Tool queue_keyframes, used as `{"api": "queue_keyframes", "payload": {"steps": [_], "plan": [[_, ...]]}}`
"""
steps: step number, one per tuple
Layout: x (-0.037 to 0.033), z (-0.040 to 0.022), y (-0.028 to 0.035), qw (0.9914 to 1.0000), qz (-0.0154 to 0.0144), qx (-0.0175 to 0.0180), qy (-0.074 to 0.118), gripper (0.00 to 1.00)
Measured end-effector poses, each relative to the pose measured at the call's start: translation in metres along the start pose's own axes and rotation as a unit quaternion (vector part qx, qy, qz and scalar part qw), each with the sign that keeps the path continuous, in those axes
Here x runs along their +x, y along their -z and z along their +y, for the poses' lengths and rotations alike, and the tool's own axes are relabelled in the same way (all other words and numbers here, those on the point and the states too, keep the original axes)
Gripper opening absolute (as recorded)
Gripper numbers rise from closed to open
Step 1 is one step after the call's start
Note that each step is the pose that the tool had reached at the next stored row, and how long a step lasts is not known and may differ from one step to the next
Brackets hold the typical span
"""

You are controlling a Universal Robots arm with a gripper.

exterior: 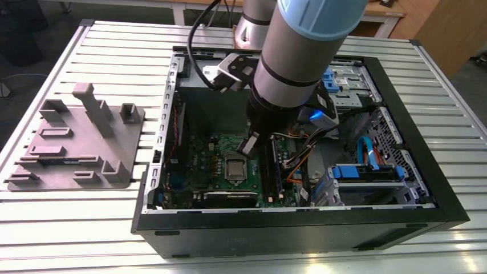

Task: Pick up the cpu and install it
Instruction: 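Install the first cpu locking lever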

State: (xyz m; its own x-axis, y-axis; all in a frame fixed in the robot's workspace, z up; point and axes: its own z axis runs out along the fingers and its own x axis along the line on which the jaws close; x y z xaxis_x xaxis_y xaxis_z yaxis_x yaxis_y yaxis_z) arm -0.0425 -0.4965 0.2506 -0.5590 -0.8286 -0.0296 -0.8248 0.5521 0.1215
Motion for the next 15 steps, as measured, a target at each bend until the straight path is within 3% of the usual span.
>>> {"api": "queue_keyframes", "payload": {"steps": [4, 5, 8, 9, 12, 15], "plan": [[-0.0029, -0.0031, 0.0001, 1.00000, -0.0001, 0.0000, 0.000, 0.10], [-0.0030, -0.0032, 0.0001, 1.00000, -0.0021, -0.0013, 0.000, 0.10], [-0.0033, -0.0035, 0.0002, 0.99959, -0.0235, -0.0160, 0.003, 0.10], [-0.0035, -0.0038, 0.0001, 0.99936, -0.0294, -0.0200, 0.003, 0.10], [-0.0076, -0.0032, -0.0008, 0.99933, -0.0302, -0.0205, 0.003, 0.10], [-0.0166, -0.0023, -0.0022, 0.99934, -0.0298, -0.0203, 0.003, 0.10]]}}
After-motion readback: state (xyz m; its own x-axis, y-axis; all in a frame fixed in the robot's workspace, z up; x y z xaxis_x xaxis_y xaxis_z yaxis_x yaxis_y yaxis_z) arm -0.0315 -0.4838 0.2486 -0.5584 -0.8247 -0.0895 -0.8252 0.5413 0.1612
